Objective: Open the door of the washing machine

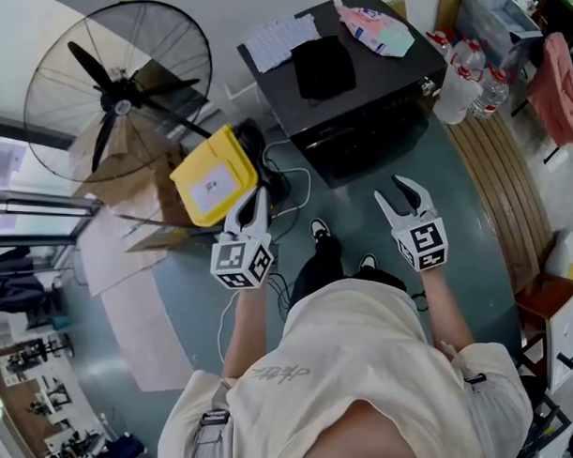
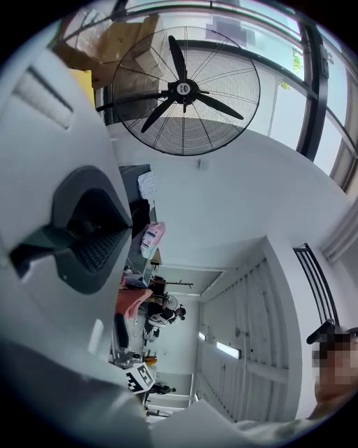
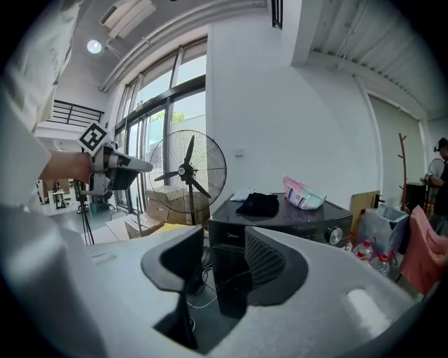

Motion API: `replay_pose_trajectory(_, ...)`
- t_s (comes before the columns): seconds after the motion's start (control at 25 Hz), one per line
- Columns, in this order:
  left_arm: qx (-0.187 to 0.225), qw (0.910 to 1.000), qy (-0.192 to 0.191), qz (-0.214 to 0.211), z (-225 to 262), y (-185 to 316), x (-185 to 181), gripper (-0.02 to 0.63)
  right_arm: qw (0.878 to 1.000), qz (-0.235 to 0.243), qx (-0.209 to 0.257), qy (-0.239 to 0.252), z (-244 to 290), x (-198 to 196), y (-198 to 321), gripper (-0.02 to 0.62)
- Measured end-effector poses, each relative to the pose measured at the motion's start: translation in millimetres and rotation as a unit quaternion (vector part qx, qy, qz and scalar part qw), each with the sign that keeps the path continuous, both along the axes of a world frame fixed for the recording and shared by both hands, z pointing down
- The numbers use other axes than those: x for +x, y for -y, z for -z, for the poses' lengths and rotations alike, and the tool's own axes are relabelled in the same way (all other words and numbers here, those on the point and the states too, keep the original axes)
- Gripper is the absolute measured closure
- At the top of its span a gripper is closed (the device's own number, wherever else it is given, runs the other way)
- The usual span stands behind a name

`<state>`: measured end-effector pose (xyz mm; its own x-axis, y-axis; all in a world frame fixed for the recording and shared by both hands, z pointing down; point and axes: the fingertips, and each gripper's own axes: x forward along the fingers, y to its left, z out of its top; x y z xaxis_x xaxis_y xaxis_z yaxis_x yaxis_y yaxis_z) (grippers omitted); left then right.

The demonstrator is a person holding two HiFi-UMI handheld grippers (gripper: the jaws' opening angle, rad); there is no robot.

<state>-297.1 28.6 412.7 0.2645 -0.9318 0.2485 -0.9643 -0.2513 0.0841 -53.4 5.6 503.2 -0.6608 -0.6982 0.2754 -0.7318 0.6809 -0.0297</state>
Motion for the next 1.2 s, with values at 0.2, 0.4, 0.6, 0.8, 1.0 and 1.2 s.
replay_pose_trajectory(0.2, 0.007, 0.9999, -0.004, -0.011, -3, 43, -20, 0.589, 1.000, -0.007, -0.004, -0.006, 2, -22, 39, 0.408)
replay_pose_trajectory(0.4, 0.004, 0.9998, -0.020, -0.008, -8, 92, -48, 0.589, 0.999, -0.032, -0.033, -0.012, -5, -42, 84, 0.408)
replay_pose_trajectory(0.6, 0.008, 0.9991, -0.004, -0.041, -6, 136, -67, 0.589, 0.996, -0.056, -0.062, -0.018, -22, -65, 119, 0.408)
replay_pose_trajectory(0.8, -0.001, 0.9974, -0.012, -0.071, -18, 165, -83, 0.589, 0.989, -0.103, -0.106, -0.017, -50, -79, 145, 0.408)
replay_pose_trajectory(1.0, 0.003, 0.9962, -0.020, -0.085, -26, 189, -100, 0.589, 0.979, -0.147, -0.143, -0.017, -75, -84, 156, 0.407)
replay_pose_trajectory(1.2, -0.004, 0.9973, -0.035, -0.064, -33, 196, -118, 0.589, 0.968, -0.160, -0.195, -0.014, -99, -86, 158, 0.394)
